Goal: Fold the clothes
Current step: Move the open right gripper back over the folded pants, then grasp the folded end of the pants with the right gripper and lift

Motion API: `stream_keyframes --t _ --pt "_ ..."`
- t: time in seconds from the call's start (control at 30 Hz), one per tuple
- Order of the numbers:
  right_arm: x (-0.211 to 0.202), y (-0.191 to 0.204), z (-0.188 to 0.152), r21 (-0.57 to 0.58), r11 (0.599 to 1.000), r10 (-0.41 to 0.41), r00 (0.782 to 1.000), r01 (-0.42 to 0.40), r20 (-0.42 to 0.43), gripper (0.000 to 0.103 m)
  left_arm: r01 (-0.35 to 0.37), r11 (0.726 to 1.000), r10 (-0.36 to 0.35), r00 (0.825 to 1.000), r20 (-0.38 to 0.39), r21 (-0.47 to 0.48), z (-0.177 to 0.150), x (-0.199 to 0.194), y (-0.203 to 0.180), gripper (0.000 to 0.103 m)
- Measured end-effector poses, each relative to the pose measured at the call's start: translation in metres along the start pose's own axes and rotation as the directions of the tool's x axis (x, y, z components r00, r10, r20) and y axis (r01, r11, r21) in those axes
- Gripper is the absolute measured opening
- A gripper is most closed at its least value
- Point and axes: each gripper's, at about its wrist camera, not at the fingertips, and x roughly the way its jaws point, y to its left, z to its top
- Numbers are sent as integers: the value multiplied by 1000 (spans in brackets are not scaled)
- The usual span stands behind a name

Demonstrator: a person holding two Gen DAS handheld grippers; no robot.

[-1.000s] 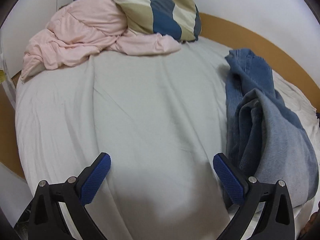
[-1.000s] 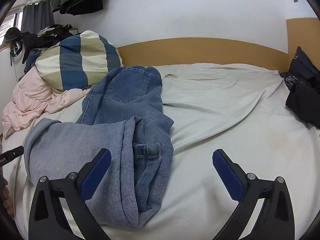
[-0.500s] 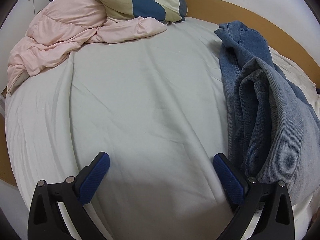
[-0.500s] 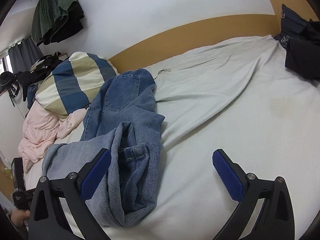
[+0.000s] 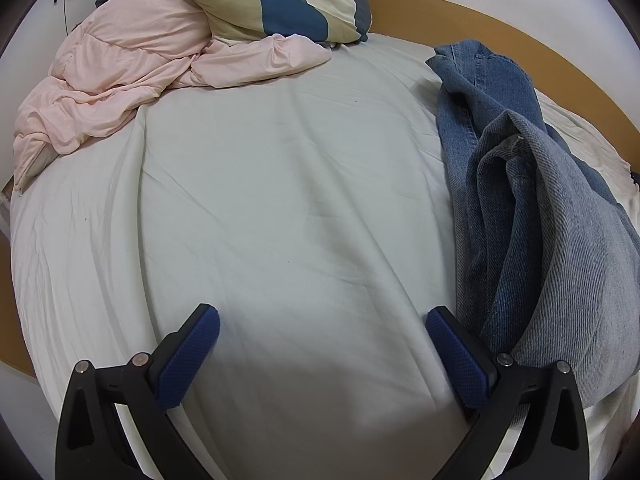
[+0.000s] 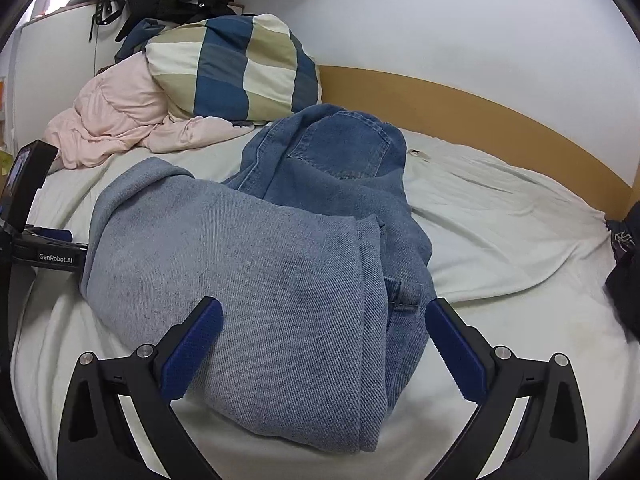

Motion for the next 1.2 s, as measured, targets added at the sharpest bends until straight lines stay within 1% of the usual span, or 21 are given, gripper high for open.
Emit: stream_keyframes --t 0.13,0.3,0.63,0.97,1.03,1.13,1.2 --pt "4 -6 0 23 1000 -5 1000 5 -18 103 0 1000 0 1000 0 1 0 0 0 103" --pt "6 -2 0 6 1000 -20 999 20 -26 103 0 1000 0 1000 0 1 0 0 0 103" --pt "9 -1 1 -1 1000 -24 999 24 -36 103 0 1000 0 1000 0 2 0 0 1 103" --pt "7 1 -1 -17 999 -44 998 43 -33 103 -9 1000 9 1000 -7 11 3 3 0 103" --pt "6 0 -2 -12 999 -37 999 36 -29 103 -6 1000 7 1000 -9 12 4 4 0 103" --pt "1 -1 -3 -2 1000 6 1000 -6 -8 103 7 1000 -7 1000 9 11 0 -1 5 103" --pt "-8 0 -5 -19 992 121 993 -121 -2 103 3 1000 -3 1000 23 4 -3 -6 9 101"
